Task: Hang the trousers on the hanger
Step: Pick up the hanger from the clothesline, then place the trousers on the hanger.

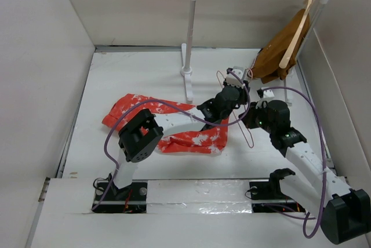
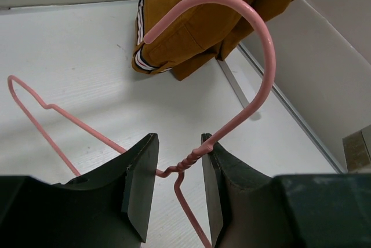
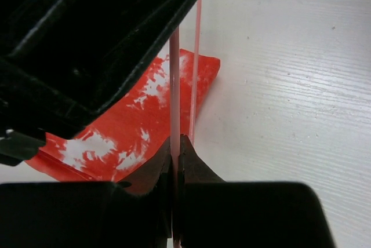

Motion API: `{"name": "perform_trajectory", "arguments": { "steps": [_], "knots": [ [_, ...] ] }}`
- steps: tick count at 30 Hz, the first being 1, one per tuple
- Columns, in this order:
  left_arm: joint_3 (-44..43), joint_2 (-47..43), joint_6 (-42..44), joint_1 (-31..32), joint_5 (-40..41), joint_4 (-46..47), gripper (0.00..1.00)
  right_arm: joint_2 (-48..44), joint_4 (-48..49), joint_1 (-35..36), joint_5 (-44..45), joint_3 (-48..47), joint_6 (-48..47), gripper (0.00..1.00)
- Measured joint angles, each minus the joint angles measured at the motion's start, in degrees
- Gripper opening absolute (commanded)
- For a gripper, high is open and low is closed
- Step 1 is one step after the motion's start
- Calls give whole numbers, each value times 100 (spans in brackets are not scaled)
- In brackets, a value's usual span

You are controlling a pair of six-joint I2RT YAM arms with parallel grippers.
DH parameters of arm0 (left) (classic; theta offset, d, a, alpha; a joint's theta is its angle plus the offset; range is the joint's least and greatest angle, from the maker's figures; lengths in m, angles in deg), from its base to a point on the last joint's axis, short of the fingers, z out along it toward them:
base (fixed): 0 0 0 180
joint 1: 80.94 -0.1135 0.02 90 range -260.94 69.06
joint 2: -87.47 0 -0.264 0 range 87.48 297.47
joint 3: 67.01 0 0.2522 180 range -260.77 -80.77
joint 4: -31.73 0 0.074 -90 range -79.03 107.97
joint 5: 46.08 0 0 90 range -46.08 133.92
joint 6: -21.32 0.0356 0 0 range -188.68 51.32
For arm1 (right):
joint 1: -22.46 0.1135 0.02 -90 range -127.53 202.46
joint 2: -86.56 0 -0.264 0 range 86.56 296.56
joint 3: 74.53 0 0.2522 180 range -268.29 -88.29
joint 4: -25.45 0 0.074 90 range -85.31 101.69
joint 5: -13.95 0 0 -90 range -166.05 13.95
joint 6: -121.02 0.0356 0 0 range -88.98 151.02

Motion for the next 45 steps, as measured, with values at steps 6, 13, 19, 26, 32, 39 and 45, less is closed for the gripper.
{"name": "perform_trajectory", "arguments": {
  "steps": [6, 13, 19, 26, 32, 39, 45],
  "knots": [
    [-35, 83, 155, -2, 221, -57, 6, 17, 2, 63, 35, 0, 52, 0],
    [-39, 146, 59, -33, 229, -107, 0, 24, -72, 81, 210, 0, 98, 26],
    [758, -164, -295, -44, 72, 243, 0, -415, -496, 173, 243, 0, 72, 70],
    [1991, -566, -1099, -33, -20, 916, 0, -1333, -986, 197, 269, 33, 66, 65],
    [2973, -896, -1805, 192, 358, 1552, 0, -1200, -946, 234, 236, 120, 133, 0],
    [3506, -964, -2371, 442, 999, 2026, 0, 20, -295, 496, 28, 496, 297, 35],
    [3755, -964, -2555, 450, 1311, 2273, 0, 1043, 636, 1032, -26, 686, 568, 56]
  ]
}}
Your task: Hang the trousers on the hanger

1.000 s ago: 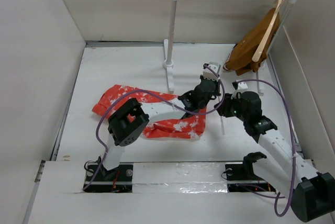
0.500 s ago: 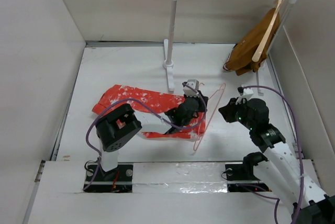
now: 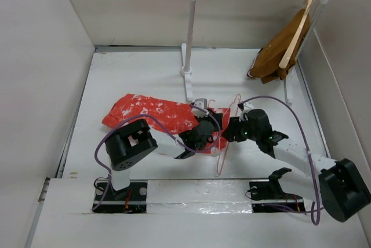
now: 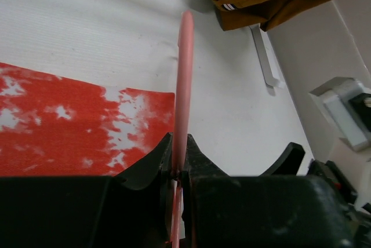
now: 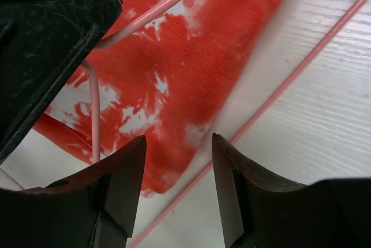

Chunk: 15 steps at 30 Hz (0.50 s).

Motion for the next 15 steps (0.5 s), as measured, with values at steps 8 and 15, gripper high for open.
{"name": "perform_trajectory", "arguments": {
  "steps": [8, 15],
  "knots": [
    [323, -7, -42, -4, 264, 236, 0, 1250, 1244, 365, 13, 131, 358, 53],
    [667, -210, 118, -4, 474, 459, 0, 1209, 1711, 503, 26, 308, 608, 3]
  ]
}}
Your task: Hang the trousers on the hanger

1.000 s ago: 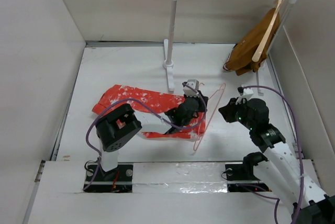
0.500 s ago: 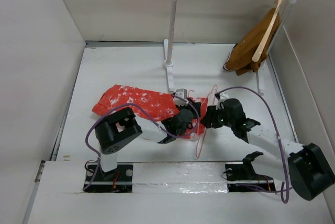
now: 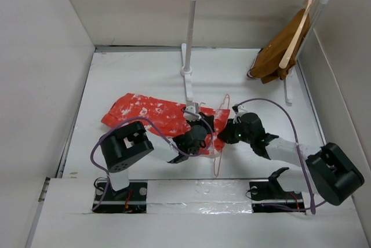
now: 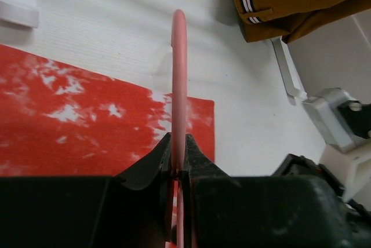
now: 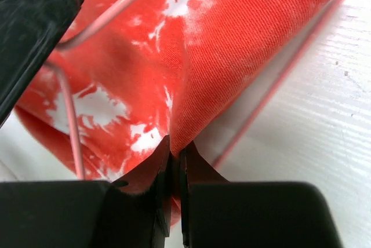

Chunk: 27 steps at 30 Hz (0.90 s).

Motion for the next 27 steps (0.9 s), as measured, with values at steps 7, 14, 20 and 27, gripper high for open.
{"name": "perform_trajectory", "arguments": {
  "steps": [7, 14, 20, 27],
  "knots": [
    [776, -695, 337, -208, 299, 111, 0, -1547, -796, -127, 129, 48, -177, 0],
    [1429, -1366, 514, -302, 713, -28, 0, -2396, -1716, -901, 133, 37, -573, 0],
    [1786, -1982, 662, -369, 876, -306, 0, -2575, -2240, -1838, 2, 9, -861, 0],
    [1775, -2253, 1191, -376, 914, -546, 0, -2452, -2304, -2544, -278, 9, -962, 0]
  ]
}}
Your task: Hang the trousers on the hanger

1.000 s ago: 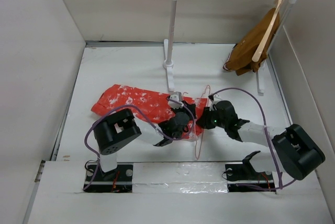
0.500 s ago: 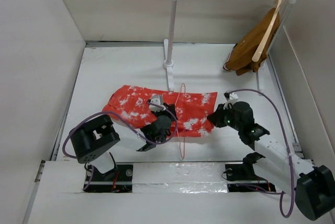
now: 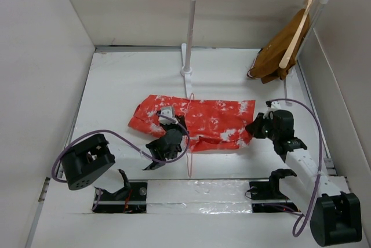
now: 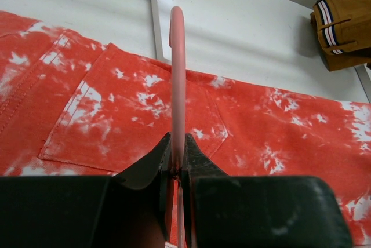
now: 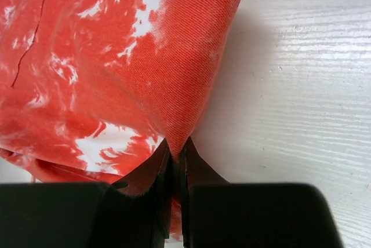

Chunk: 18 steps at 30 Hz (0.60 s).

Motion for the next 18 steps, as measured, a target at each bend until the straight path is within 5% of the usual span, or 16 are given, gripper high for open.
{"name": "perform_trajectory", "arguments": {
  "steps": [14, 18],
  "knots": [
    [-684, 546, 678, 0, -197, 146, 0, 708, 317, -90, -358, -24, -111, 2],
    [-828, 590, 896, 17, -157, 190, 0, 656, 291, -90, -356, -28, -127, 35]
  ]
}}
